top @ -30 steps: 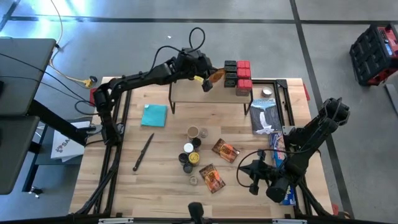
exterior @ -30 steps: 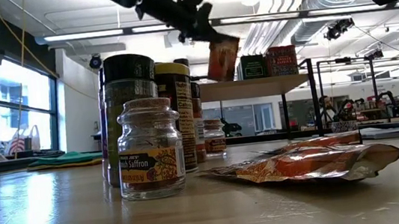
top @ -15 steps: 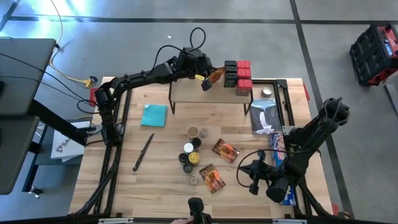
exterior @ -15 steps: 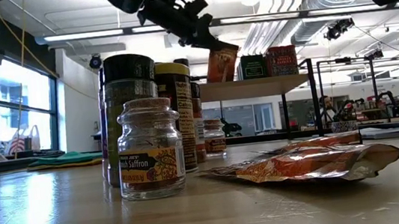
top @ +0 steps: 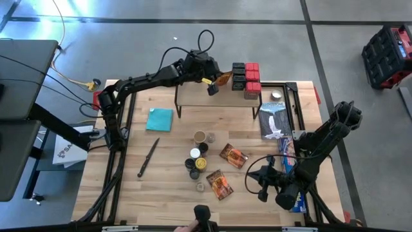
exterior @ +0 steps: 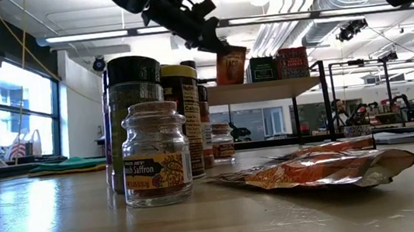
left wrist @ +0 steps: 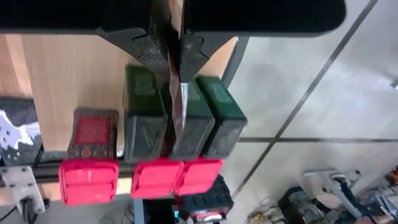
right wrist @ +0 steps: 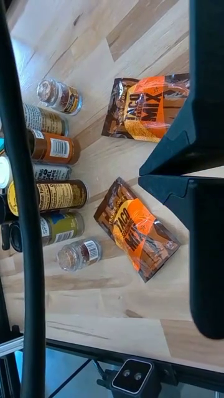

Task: Shelf spices
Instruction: Put the orange seasoning pack on the shelf

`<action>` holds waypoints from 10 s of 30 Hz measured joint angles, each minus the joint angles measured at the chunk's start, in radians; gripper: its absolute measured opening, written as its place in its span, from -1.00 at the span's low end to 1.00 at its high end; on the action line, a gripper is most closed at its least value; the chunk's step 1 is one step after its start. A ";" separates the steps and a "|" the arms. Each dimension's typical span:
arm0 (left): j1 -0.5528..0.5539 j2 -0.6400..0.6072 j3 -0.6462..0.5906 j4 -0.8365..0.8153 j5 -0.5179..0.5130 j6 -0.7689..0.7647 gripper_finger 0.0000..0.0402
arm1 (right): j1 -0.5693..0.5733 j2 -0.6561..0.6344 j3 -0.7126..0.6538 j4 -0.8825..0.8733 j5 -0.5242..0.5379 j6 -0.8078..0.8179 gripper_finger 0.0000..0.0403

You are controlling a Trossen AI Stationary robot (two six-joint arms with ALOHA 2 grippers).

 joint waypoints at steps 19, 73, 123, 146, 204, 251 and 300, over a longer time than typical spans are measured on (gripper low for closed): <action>0.002 0.000 0.000 0.007 -0.006 0.017 -0.45 | 0.000 0.000 0.000 0.000 0.000 0.000 -1.00; 0.074 0.046 -0.001 0.163 0.090 0.321 -1.00 | 0.000 0.000 0.000 -0.010 -0.007 0.016 -1.00; 0.057 0.004 -0.001 0.192 0.021 0.303 -0.16 | 0.000 0.000 0.000 -0.014 -0.008 0.019 -1.00; -0.442 -0.254 0.000 -0.291 -0.295 -0.059 -0.30 | -0.215 0.001 0.000 -0.038 -0.218 0.019 -0.70; -0.843 0.276 -0.001 -0.051 -0.192 -0.796 -0.65 | -0.047 0.150 -0.061 0.133 -0.424 0.279 -0.19; -0.926 0.274 -0.064 0.136 -0.466 -0.742 -0.28 | 0.019 0.179 0.149 -0.200 0.106 0.384 -1.00; -0.935 0.237 -0.393 1.213 -0.538 -0.663 -0.12 | 0.059 0.179 0.290 -0.406 0.560 0.460 -1.00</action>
